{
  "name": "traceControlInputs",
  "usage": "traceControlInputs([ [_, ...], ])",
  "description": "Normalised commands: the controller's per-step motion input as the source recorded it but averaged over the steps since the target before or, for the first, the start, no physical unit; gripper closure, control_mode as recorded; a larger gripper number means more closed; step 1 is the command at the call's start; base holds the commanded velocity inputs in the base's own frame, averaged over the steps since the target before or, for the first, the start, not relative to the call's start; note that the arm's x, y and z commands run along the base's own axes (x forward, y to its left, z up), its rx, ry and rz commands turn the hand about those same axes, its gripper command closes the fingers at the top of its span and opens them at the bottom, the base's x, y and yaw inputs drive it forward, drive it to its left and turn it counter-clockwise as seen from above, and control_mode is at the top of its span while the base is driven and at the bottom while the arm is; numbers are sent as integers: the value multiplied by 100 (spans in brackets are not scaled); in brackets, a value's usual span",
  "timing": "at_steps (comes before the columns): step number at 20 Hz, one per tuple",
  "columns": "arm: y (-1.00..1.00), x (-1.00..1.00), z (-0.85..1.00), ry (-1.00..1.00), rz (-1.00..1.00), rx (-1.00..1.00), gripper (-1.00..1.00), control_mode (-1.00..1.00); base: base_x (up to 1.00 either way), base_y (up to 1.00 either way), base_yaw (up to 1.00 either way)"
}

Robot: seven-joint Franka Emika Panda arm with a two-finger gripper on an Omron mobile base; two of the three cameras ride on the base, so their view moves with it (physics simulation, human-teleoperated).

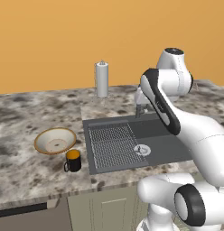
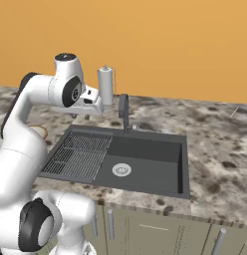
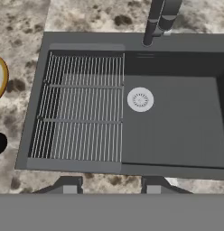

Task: Pick the mug and place it in the sink. Pick the bowl and place it in the open cabinet and then close the cabinet.

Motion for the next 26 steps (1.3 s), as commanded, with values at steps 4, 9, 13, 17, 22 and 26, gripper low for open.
traceControlInputs([
  [4,1,-17,0,-2,0,0,-100,-100,0,0,0],
  [9,33,-28,0,-5,-3,3,-100,-100,0,0,0],
  [13,46,-38,-9,0,-4,5,-100,-100,0,0,0],
  [17,43,-36,-4,0,-11,0,-100,-100,0,0,0],
  [22,34,-52,-3,1,-26,-3,-100,-100,0,0,0],
  [26,28,-49,-11,5,-27,0,-100,-100,0,0,0],
])
